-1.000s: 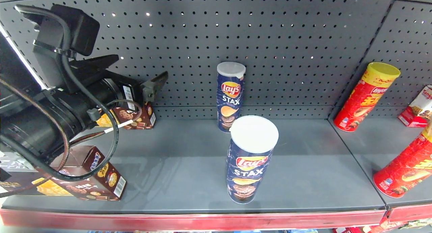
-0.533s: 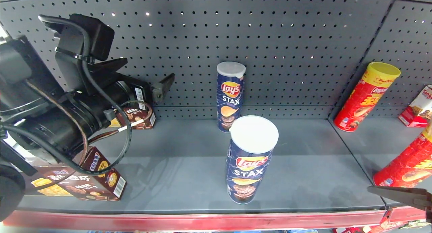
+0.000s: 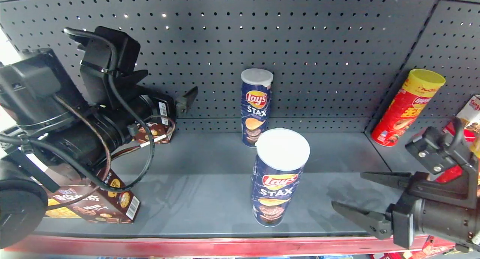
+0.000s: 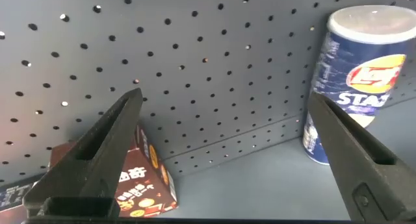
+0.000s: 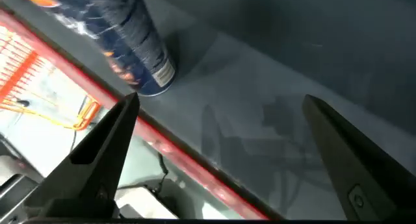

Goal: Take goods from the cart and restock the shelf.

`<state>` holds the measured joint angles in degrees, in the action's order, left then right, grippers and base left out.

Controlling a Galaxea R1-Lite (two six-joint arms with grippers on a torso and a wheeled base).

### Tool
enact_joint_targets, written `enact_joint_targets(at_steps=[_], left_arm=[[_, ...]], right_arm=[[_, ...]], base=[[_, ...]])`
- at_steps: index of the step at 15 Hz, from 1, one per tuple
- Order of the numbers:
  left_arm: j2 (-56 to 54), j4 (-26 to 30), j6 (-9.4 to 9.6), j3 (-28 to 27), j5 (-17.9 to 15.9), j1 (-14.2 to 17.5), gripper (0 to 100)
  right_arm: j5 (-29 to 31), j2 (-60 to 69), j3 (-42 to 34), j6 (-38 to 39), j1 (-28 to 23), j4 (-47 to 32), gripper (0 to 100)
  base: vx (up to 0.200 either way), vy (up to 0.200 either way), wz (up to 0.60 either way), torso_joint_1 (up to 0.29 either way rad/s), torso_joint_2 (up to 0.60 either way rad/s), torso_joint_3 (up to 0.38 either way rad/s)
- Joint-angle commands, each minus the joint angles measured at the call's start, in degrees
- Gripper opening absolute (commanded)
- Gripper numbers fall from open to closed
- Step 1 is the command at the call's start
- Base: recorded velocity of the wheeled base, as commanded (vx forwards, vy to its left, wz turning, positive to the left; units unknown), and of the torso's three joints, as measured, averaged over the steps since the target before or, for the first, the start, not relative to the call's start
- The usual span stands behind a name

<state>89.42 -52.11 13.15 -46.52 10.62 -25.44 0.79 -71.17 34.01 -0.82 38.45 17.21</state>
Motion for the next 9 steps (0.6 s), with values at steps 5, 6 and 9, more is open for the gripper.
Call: enact_joint_targets(at_steps=[5,6,9], left_arm=[[1.81,-0.8,1.17,-0.94,-0.07,-0.13,100],[1.81,-0.88,1.17,-0.59,-0.07,-0.05,100],[1.37,-0.88,1.26,-0.33,-0.07,-0.31,100]], right_arm=[[0.97,-7.84,2.99,0.11,0.31,0.19,100],[0.97,-8.55,3.43,0.11,0.4,0.19,100],[1.14,-11.54,5.63,0.11,1.1,0.28,100]], base=[[0.0,0.0,0.0,0.0,0.0,0.0],[0.0,0.0,0.0,0.0,0.0,0.0],[0.0,0.0,0.0,0.0,0.0,0.0]])
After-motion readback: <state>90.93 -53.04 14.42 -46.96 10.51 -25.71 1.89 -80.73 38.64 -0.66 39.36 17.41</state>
